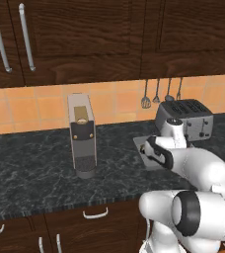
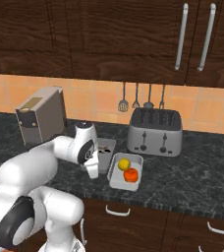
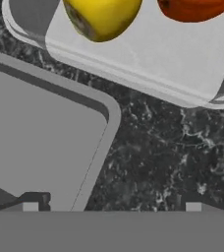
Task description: Take the meat container that has the fish and place it on the second highest rack of the freezer. Then take the vegetable container that has the lemon and squash and place it on the highest rack of the freezer.
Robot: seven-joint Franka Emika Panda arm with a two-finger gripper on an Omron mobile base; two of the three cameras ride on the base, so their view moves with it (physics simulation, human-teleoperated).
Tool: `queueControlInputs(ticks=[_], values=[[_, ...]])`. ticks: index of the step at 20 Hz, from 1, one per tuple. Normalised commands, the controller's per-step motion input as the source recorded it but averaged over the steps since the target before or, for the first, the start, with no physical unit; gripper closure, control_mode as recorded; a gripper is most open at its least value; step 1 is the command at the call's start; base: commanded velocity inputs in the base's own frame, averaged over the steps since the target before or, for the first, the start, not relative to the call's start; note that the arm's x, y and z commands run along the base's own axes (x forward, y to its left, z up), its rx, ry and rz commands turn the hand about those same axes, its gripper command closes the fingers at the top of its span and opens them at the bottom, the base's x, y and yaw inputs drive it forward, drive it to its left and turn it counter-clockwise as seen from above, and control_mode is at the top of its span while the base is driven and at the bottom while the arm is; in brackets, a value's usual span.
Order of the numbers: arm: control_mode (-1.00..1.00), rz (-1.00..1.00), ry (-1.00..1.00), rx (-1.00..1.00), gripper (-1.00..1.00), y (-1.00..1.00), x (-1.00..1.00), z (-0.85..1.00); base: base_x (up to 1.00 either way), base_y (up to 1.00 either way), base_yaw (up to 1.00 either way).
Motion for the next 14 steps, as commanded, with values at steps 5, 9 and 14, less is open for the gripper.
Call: queueControlInputs(ticks=[5, 9, 14], values=[[-1.00, -0.16, 0.13, 0.00, -1.00, -0.17, 0.44, -0.30, 0.00, 0.00, 0.00], [-1.00, -0.11, 0.12, 0.01, -1.00, -0.24, 0.46, -0.22, 0.00, 0.00, 0.00], [-1.00, -0.06, 0.05, 0.01, -1.00, -0.14, 0.10, -0.34, 0.00, 0.00, 0.00]])
